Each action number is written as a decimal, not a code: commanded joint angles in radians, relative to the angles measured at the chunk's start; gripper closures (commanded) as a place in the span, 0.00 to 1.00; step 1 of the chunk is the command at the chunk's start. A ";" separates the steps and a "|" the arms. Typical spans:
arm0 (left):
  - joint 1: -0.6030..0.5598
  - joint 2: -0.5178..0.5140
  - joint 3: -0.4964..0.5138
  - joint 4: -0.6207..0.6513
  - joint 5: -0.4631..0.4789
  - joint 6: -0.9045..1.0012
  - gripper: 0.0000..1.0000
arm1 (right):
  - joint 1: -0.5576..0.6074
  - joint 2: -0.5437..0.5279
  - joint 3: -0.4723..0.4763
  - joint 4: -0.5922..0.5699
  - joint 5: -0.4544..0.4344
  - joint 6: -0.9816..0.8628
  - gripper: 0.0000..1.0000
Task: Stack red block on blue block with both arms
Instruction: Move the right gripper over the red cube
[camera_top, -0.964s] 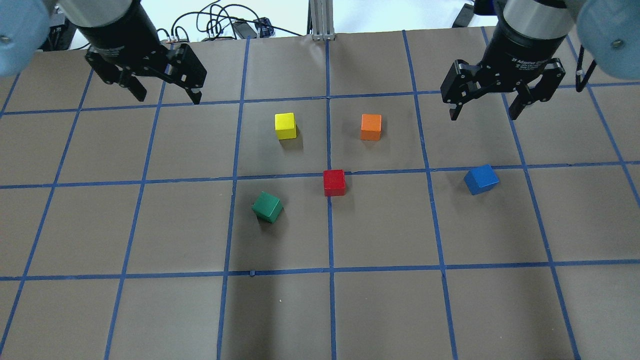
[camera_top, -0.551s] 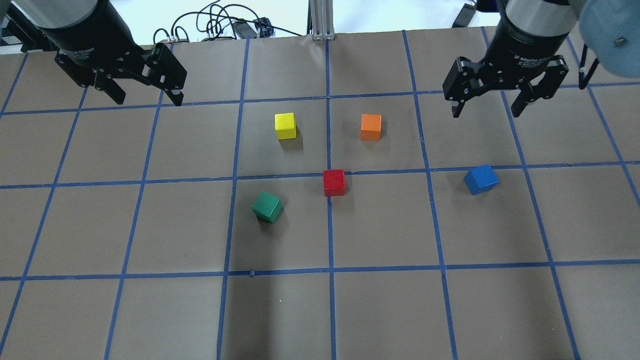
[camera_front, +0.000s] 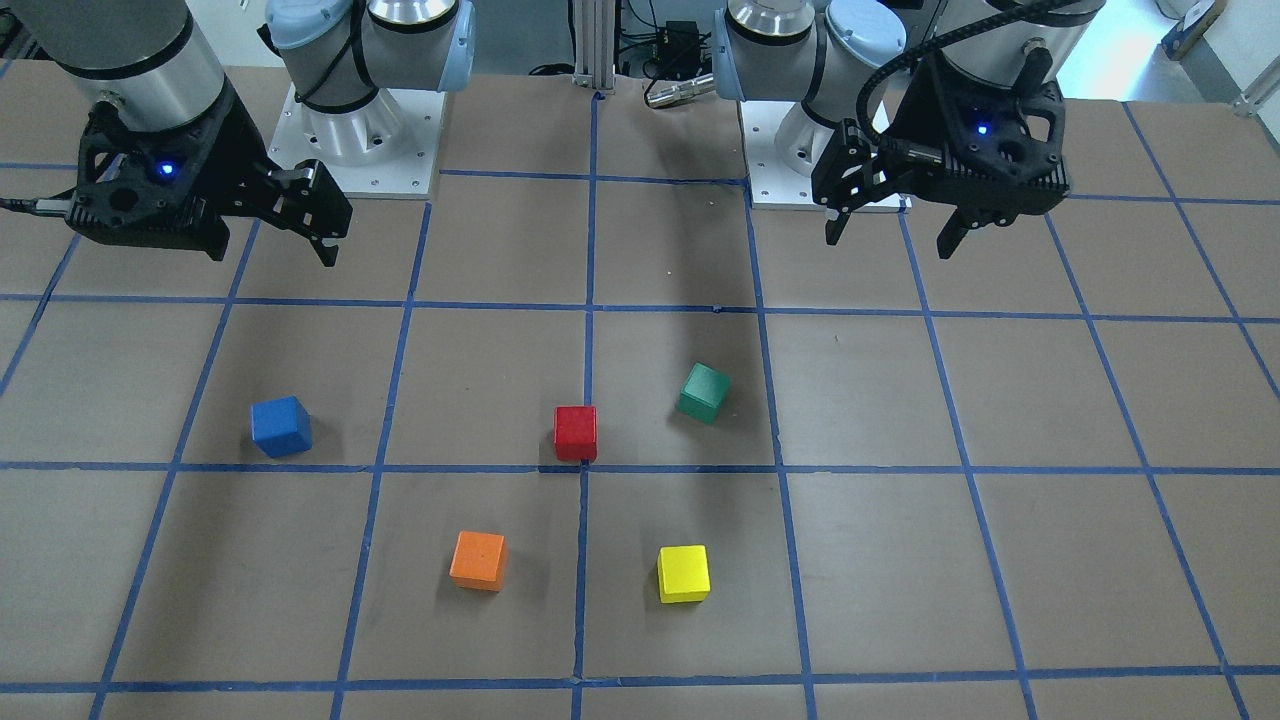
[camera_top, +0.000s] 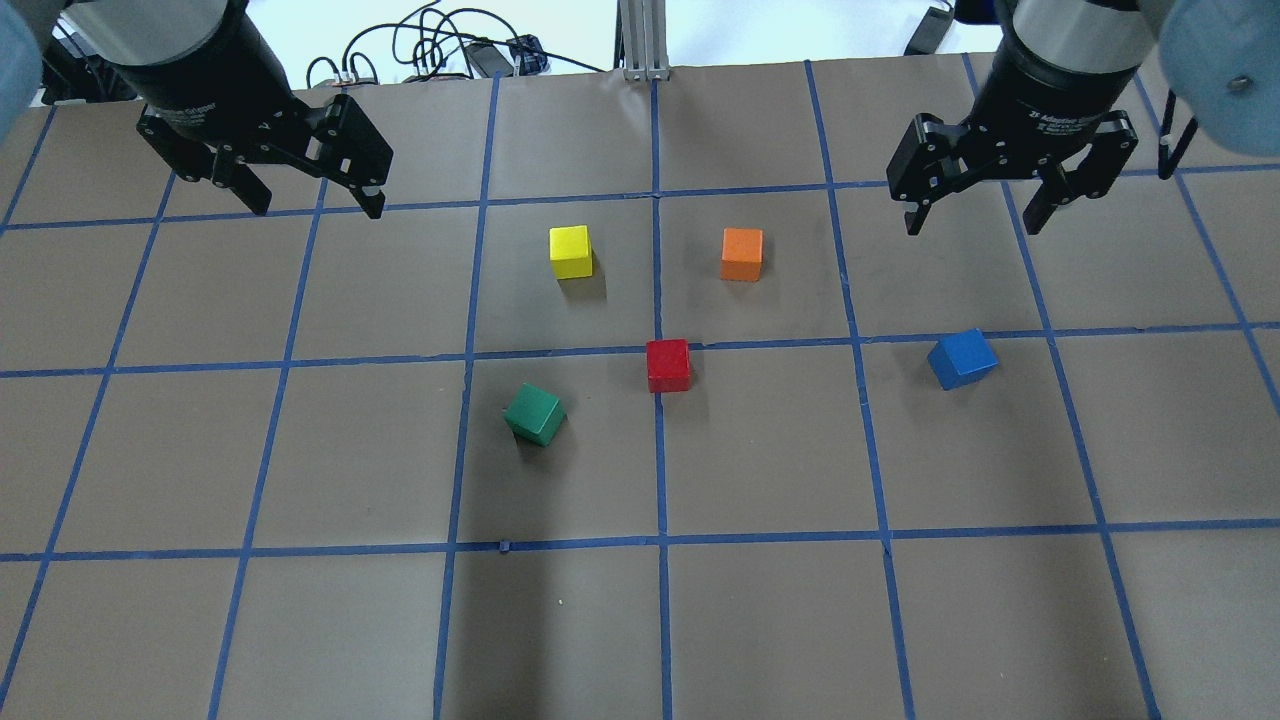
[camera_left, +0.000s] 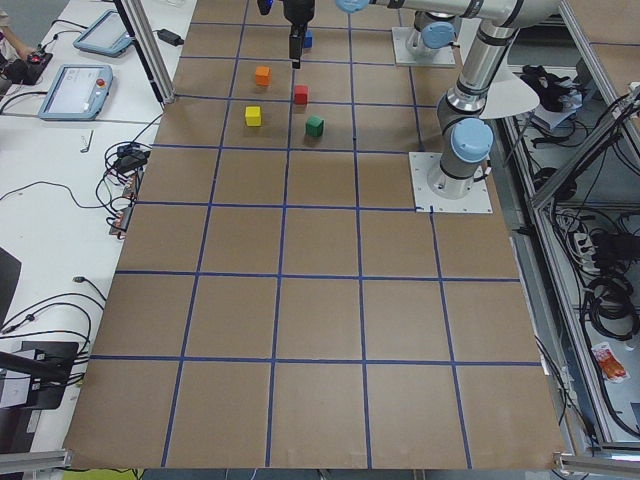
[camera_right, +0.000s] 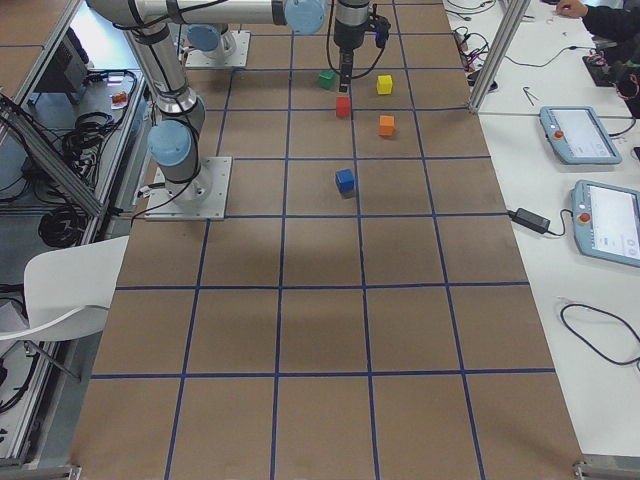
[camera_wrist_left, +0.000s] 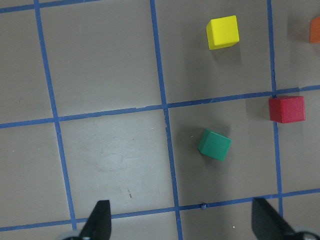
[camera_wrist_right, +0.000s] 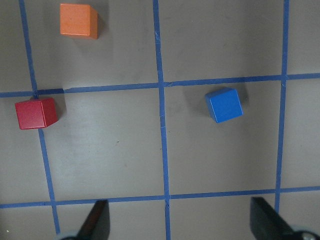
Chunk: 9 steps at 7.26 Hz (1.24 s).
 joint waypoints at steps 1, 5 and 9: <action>-0.001 0.002 -0.007 0.000 -0.005 0.000 0.00 | 0.004 -0.002 -0.005 0.001 0.019 0.012 0.00; -0.001 0.019 -0.030 0.003 -0.005 0.000 0.00 | 0.128 0.125 -0.017 -0.122 0.048 0.106 0.00; -0.001 0.017 -0.030 0.003 -0.003 0.008 0.00 | 0.298 0.266 0.003 -0.287 0.099 0.348 0.00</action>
